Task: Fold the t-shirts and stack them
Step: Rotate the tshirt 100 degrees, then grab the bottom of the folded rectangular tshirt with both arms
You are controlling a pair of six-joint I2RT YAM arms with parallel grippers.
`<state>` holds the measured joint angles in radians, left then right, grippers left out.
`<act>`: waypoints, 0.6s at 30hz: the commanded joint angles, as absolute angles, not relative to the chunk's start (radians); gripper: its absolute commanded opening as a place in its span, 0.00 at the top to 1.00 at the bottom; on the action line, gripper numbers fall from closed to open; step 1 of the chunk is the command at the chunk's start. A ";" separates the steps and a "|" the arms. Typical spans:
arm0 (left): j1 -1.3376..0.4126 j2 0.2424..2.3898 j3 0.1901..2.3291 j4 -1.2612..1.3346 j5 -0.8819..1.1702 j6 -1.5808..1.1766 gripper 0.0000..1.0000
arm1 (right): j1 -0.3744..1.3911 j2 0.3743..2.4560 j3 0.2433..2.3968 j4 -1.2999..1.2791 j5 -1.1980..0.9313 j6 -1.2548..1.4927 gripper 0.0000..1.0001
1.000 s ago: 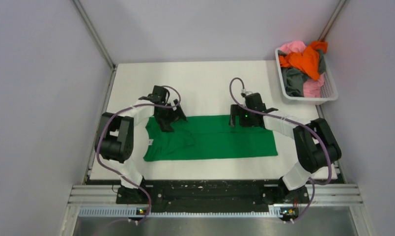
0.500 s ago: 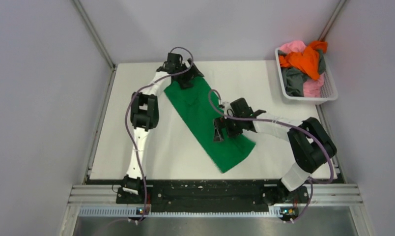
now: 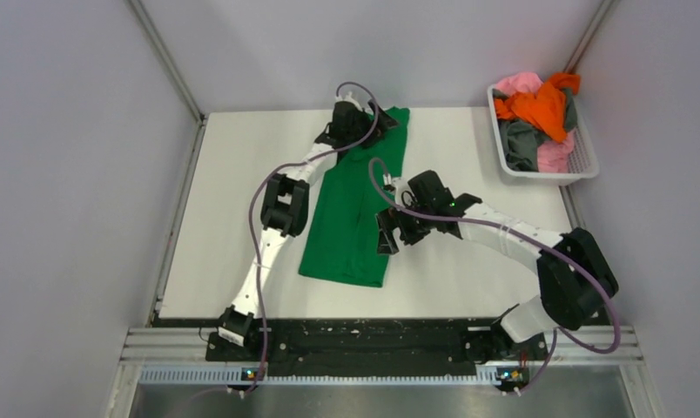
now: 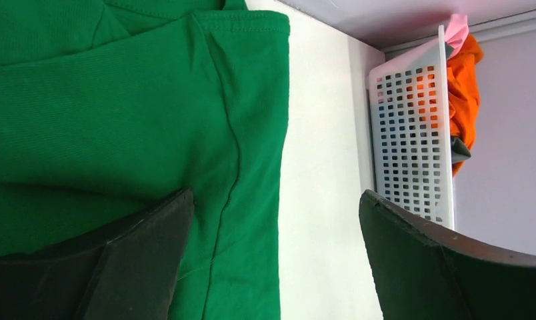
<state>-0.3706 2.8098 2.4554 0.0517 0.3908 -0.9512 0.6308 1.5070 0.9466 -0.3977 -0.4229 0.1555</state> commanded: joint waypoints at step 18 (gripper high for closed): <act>-0.268 1.898 1.794 -0.392 -0.100 -0.542 0.01 | 0.716 1.370 0.816 -0.279 -0.082 0.453 0.07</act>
<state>-0.2470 2.2288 2.0476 -0.2825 0.0692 -0.6579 0.6594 1.4055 0.8562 -0.3511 -0.2146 0.2787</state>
